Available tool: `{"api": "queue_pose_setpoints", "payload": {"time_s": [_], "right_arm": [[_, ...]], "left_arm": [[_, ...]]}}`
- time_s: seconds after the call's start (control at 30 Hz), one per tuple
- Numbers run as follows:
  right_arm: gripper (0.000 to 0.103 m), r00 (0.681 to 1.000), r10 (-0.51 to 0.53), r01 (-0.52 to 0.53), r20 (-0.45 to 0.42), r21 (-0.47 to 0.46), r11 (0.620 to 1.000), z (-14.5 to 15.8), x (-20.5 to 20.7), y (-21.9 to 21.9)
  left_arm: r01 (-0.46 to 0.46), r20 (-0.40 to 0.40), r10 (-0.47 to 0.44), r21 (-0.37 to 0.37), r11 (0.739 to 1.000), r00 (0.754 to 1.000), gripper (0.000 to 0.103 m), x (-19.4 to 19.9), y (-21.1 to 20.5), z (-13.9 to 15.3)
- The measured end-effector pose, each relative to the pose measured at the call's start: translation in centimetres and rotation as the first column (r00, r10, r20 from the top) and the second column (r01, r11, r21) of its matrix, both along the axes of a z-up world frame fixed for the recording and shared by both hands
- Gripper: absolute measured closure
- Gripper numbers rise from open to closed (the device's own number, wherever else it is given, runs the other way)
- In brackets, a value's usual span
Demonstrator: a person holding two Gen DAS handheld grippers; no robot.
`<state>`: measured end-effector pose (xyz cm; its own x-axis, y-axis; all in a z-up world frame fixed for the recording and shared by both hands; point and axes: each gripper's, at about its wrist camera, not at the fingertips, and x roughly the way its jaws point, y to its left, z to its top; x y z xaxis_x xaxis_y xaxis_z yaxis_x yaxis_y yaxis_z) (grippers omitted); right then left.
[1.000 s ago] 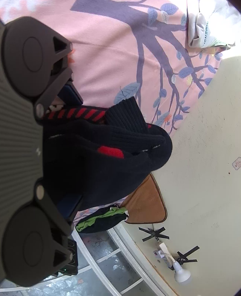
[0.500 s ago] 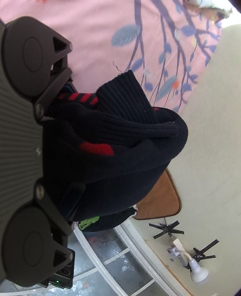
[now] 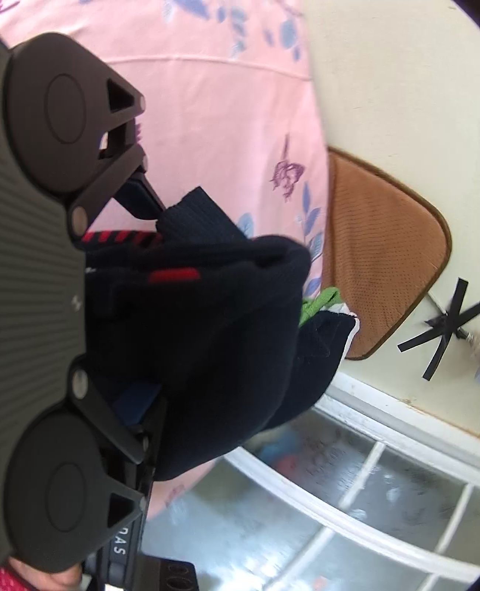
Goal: Fold small clothes
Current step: 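Grasp the folded navy sweater with both grippers and lift it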
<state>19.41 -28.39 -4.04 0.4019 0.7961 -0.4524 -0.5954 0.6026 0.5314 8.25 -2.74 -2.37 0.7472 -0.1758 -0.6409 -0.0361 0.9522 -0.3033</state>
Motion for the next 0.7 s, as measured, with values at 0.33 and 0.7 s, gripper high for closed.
{"api": "queue_pose_setpoints", "payload": {"time_s": [0.33,0.7], "right_arm": [[0.027,0.998,-0.059,0.060,-0.020,0.066,0.996,-2.7,-1.9,-1.8],[0.021,0.995,-0.097,0.096,0.019,0.049,0.994,-1.9,-3.9,-3.6]], "left_arm": [[-0.047,-0.011,0.048,0.028,0.998,0.999,0.001,-1.8,0.1,-0.5],[-0.064,-0.029,0.064,-0.008,0.998,0.998,0.000,-2.4,1.7,-1.3]]}}
